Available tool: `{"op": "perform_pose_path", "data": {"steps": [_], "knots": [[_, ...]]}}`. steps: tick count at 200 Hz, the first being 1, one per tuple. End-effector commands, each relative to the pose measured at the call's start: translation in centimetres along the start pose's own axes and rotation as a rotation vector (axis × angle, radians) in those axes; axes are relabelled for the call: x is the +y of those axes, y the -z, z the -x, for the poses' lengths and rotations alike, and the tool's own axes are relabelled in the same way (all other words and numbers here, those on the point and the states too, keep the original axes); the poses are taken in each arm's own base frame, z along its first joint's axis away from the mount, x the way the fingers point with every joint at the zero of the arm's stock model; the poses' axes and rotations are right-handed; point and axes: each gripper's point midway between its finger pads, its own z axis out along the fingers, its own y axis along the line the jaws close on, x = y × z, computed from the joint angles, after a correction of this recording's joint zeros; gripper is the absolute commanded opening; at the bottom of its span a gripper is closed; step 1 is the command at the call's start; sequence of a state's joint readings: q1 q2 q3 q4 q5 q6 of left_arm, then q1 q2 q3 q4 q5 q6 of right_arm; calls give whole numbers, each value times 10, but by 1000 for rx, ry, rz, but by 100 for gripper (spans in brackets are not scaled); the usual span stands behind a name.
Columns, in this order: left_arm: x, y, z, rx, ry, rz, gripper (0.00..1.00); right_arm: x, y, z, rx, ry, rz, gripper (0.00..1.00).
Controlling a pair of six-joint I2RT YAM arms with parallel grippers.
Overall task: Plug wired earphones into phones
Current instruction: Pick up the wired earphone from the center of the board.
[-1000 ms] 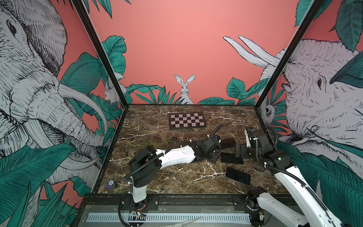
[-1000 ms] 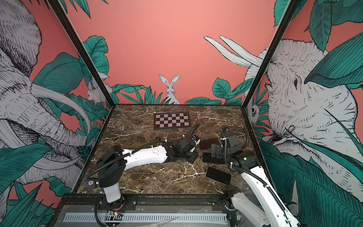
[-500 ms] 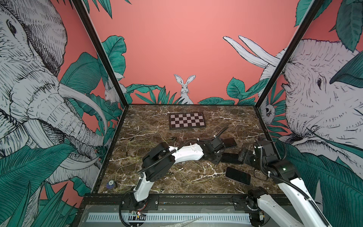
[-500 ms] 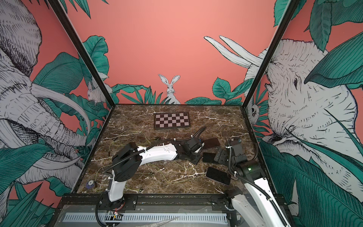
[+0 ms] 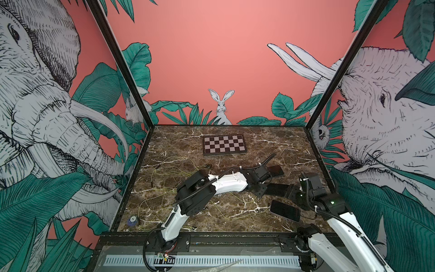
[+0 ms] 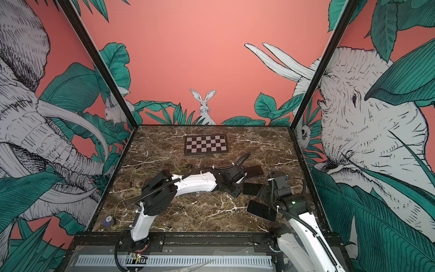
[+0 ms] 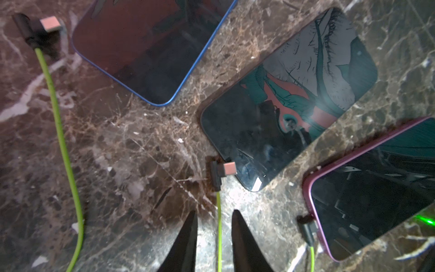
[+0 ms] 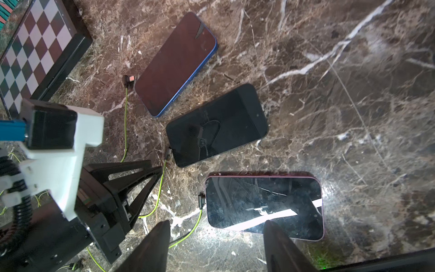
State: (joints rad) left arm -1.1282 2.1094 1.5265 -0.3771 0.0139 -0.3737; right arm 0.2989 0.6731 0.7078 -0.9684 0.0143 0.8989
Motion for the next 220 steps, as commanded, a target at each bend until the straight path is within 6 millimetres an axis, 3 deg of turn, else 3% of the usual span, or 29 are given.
{"op": "perform_pose_path", "data": {"steps": [1, 63, 103, 159, 197, 220], "knots": [[-5, 2, 2, 5, -41, 18, 28, 3, 1, 3, -22, -84, 26, 64], [-9, -9, -10, 41, -64, 23, 24, -1, -5, -1, -8, -92, 14, 62], [-2, -16, -21, 68, -68, 62, 20, -6, -5, -1, -30, -114, 0, 50], [3, -24, -41, 108, -97, 85, 3, -6, 1, 4, -64, -118, 20, 45], [4, -21, -41, 109, -114, 96, 0, -5, 3, 3, -63, -120, 33, 44], [4, -10, -29, 62, -115, 104, 0, 2, 8, 4, -74, -109, 79, 40]]}}
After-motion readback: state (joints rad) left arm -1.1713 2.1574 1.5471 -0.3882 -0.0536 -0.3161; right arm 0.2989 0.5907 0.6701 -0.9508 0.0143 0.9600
